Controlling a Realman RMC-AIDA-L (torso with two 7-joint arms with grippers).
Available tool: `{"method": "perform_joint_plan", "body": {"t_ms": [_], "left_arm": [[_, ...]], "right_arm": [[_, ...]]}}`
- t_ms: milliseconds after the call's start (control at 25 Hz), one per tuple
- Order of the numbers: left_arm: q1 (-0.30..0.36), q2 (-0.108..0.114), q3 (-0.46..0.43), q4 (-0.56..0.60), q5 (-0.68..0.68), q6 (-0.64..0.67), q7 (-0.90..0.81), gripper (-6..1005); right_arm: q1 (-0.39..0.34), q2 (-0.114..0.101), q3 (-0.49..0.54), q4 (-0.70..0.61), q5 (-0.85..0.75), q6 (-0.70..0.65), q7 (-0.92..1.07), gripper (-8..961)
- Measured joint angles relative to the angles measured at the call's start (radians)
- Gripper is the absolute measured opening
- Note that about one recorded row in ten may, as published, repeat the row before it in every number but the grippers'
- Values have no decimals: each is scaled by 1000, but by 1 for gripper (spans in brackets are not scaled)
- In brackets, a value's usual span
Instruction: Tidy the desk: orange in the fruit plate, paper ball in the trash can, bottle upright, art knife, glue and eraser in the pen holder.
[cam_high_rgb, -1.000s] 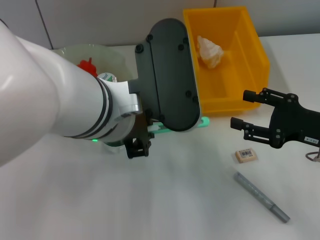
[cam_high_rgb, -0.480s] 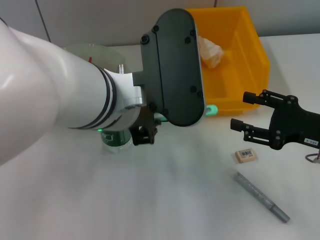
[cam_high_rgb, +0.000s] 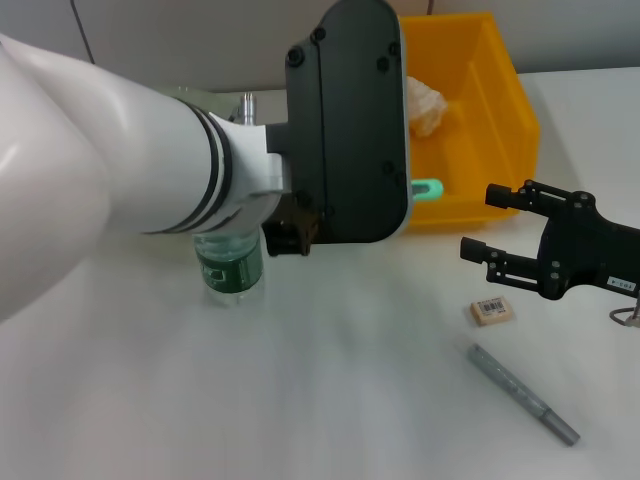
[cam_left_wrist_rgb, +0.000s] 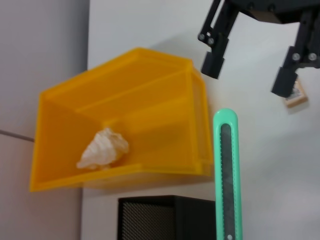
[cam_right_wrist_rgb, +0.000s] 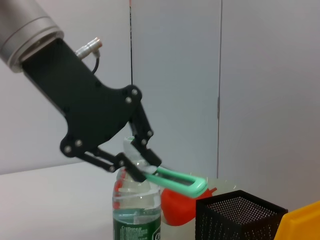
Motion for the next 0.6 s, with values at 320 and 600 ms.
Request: {"method": "perform_joint_plan", "body": {"t_ms": [320,600], "left_arm": [[1,0,-28,-4,4,-85,52,201],[1,1,-61,-18,5,-153,98,202]], "right_arm": [[7,0,11,23,0,7,-11,717],[5,0,13,23,0,8,-13,717]]}}
